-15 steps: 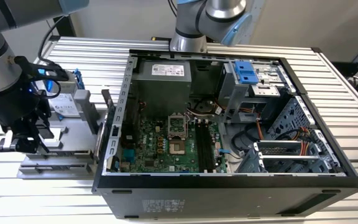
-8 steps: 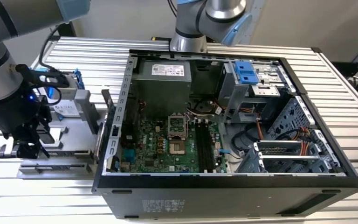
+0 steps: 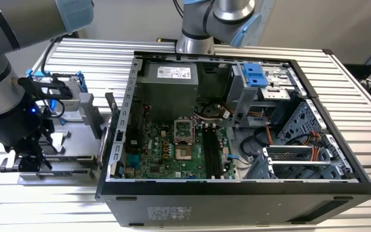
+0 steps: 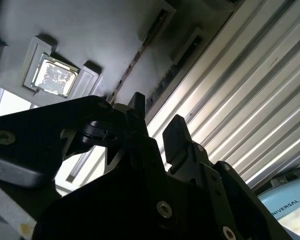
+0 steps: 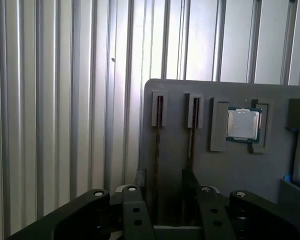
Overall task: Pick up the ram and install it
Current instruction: 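Pick up the ram and move it above insertion slot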
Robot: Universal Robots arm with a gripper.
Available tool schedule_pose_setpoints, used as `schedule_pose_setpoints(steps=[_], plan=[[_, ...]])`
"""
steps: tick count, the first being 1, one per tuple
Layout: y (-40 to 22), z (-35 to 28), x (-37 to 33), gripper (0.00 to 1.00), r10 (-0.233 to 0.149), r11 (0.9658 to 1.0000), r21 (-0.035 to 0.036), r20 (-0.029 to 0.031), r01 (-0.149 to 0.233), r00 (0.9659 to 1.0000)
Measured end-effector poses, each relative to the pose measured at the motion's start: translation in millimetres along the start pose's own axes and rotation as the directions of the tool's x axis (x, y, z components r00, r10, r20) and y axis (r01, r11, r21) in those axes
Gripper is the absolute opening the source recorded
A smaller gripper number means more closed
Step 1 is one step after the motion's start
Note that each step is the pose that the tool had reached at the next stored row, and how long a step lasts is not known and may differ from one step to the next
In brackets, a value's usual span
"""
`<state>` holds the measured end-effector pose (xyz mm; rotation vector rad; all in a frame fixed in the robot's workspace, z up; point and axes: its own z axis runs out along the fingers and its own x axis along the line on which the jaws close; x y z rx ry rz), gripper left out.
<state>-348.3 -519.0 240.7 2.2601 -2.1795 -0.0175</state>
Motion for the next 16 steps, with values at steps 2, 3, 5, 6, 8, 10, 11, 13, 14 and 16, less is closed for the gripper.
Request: schedule_pose_setpoints(steps=[2, 3, 5, 6, 8, 10, 11, 13, 14, 16], plan=[[-0.1, 2.8, 0.2, 1.0, 0.0, 1.0, 0.0, 0.0, 0.0, 1.0], [-0.1, 4.3, 0.3, 1.0, 0.0, 1.0, -0.0001, -0.0001, 0.0, 1.0], [-0.2, 7.3, 0.3, 1.0, 0.001, 1.0, 0.0001, 0.0001, -0.001, 1.0], [-0.2, 9.0, 0.4, 1.0, 0.001, 1.0, 0.0, 0.0, -0.001, 1.0], [-0.2, 12.5, 0.4, 1.0, 0.001, 1.0, 0.0, 0.0, -0.001, 1.0], [-0.2, 16.1, 0.4, 1.0, 0.001, 1.0, 0.0, 0.0, -0.001, 1.0], [-0.3, 17.7, 0.4, 1.0, 0.001, 1.0, 0.0, 0.0, -0.001, 1.0], [-0.3, 20.8, 0.5, 1.0, 0.001, 1.0, 0.0, -0.0001, -0.001, 1.0], [-0.3, 22.5, 0.5, 1.0, 0.001, 1.0, 0.0, 0.0, -0.001, 1.0], [-0.3, 26.0, 1.0, 1.0, 0.001, 1.0, 0.0, -0.0001, -0.001, 1.0]])
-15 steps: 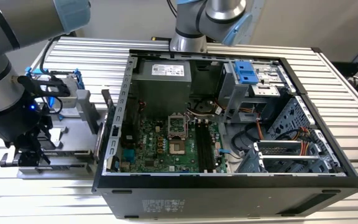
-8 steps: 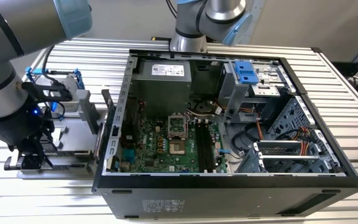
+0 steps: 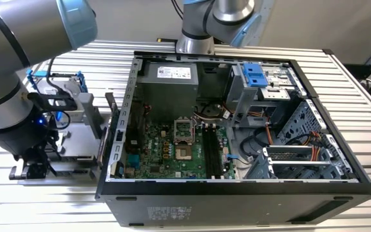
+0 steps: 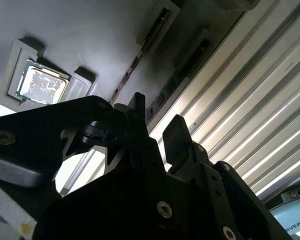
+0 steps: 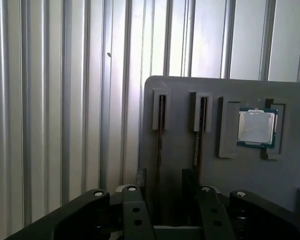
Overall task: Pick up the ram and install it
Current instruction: 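Pick up the ram and move it above insertion slot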
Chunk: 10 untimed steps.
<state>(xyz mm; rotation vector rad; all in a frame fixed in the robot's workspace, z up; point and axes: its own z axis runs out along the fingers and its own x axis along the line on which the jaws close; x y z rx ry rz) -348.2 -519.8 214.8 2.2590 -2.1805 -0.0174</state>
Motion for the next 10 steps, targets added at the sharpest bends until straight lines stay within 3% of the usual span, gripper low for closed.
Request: schedule_pose_setpoints(steps=[10], plan=[[-0.1, 15.9, 1.8, 1.0, 0.0, 1.0, 0.0, 0.0, 0.0, 1.0]])
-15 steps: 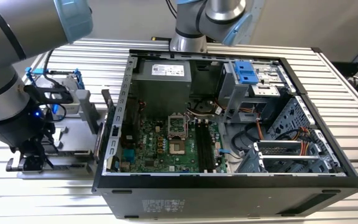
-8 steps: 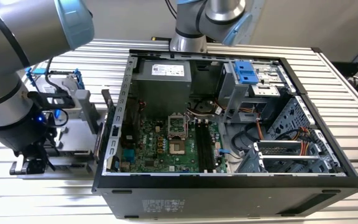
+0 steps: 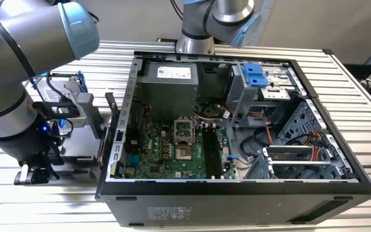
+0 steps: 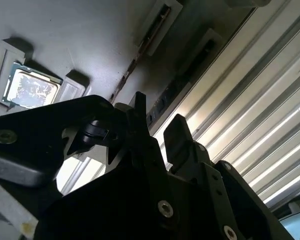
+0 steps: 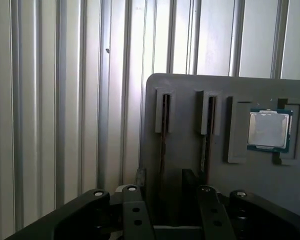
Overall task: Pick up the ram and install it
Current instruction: 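Pick up the ram and move it above insertion slot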
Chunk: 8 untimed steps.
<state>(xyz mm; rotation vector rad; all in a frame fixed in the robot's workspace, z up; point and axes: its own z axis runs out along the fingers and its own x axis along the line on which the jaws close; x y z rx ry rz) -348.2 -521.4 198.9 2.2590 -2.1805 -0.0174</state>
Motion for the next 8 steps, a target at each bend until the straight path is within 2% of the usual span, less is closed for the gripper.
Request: schedule_pose_setpoints(steps=[5, 8], plan=[[-0.1, 5.7, 0.0, 1.0, 0.0, 1.0, 0.0, 0.0, 0.0, 1.0], [-0.1, 5.9, -0.2, 1.0, 0.0, 1.0, -0.0001, 0.0, 0.0, 1.0]])
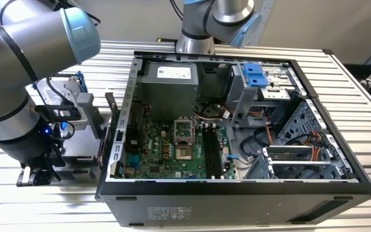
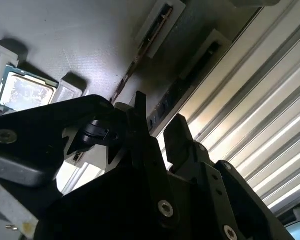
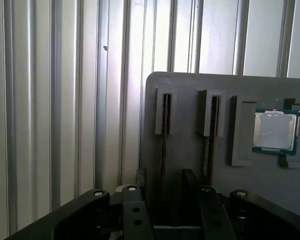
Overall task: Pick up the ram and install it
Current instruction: 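Pick up the ram and move it above insertion slot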
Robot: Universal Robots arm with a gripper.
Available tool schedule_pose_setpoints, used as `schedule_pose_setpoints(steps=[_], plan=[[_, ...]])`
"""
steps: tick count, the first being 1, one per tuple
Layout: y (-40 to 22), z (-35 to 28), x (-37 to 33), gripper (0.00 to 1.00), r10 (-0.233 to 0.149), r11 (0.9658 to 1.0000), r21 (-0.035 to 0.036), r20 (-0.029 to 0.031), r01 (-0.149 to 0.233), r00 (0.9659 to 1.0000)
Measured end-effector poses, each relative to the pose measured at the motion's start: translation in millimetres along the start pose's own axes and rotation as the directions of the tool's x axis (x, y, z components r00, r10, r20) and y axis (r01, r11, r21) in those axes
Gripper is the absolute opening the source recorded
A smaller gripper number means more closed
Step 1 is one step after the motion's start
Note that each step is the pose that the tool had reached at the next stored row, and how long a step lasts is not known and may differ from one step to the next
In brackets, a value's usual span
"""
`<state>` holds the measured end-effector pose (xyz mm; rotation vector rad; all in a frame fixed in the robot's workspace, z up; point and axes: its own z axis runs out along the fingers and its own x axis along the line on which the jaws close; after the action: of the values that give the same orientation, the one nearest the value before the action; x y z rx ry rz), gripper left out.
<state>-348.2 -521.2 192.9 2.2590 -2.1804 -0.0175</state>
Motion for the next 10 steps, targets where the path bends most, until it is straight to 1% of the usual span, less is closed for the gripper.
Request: schedule_pose_setpoints(steps=[5, 10], plan=[[-0.2, 0.1, -5.2, 1.0, 0.0, 1.0, 0.0001, 0.0001, 0.0, 1.0], [-0.2, 0.1, -5.2, 1.0, 0.0, 1.0, 0.0001, 0.0, 0.0, 1.0]])
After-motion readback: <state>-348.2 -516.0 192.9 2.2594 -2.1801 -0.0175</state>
